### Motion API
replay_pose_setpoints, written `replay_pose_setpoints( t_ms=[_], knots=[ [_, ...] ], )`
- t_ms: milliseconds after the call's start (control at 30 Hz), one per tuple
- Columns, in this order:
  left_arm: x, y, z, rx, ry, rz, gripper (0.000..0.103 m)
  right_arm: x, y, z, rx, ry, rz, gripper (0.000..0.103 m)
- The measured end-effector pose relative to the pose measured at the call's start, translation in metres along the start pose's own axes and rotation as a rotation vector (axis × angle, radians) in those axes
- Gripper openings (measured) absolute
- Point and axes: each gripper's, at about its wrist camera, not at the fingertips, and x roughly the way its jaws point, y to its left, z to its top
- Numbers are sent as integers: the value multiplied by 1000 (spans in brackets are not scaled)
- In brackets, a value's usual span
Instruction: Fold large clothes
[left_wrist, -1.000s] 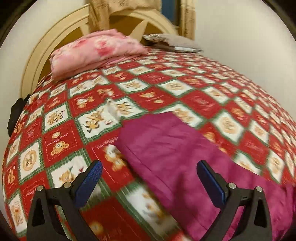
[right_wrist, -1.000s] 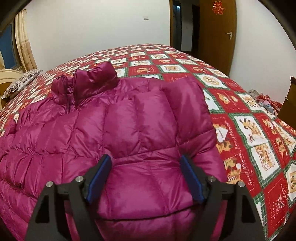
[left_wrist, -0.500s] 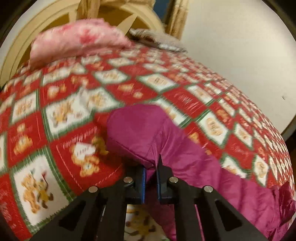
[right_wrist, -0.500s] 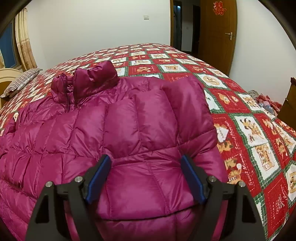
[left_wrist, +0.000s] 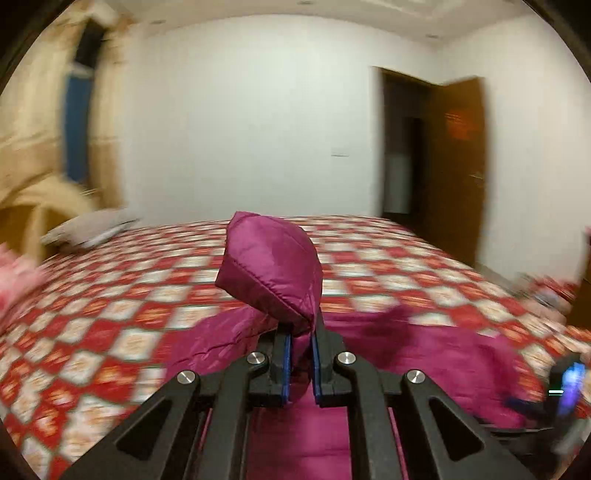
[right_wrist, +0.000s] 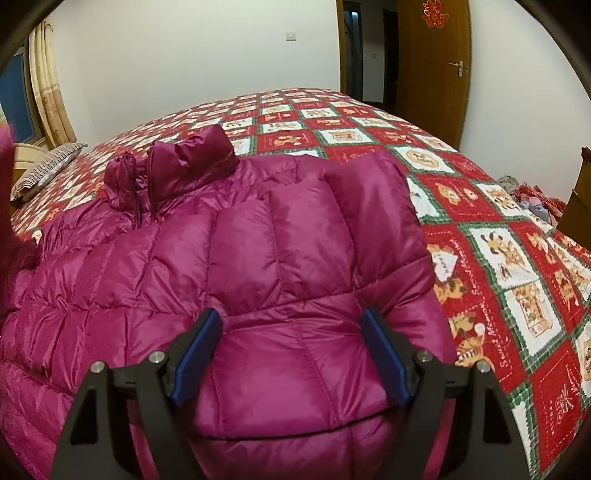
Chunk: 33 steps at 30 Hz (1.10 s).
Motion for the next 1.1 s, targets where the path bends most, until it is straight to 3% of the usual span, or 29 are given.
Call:
replay_pose_setpoints(
  t_ms=[67, 167, 300, 400, 600, 700, 767, 800, 867, 967, 1100],
  knots=[
    [12, -44, -9, 64, 25, -68, 8, 0, -1, 0, 4, -1, 4, 81],
    [39, -88, -32, 137, 123, -89, 9, -1, -3, 0, 16, -5, 15, 81],
    [84, -92, -67, 32, 427, -143, 13, -1, -4, 0, 29, -8, 27, 81],
    [67, -93, -73, 27, 407, -167, 13, -1, -6, -1, 40, -11, 38, 81],
    [20, -70, -61, 27, 363, -233, 25, -2, -7, -1, 47, -13, 45, 81],
    [-7, -42, -48, -5, 326, -263, 38, -6, -12, -1, 78, -26, 66, 81],
    [-18, -16, -41, -18, 290, -189, 60, -15, -17, 0, 101, -31, 77, 73],
    [-19, -2, -37, -27, 263, -138, 64, -25, -18, 3, 114, -41, 67, 61],
    [-11, 19, -32, -39, 230, -27, 65, -45, -18, 12, 129, -96, 103, 56],
    [26, 39, -29, -40, 277, 153, 65, -71, 14, 38, 50, -167, 182, 56],
    [73, 47, -48, -36, 378, 246, 65, -47, 77, 56, -154, -86, 194, 53]
  ],
)
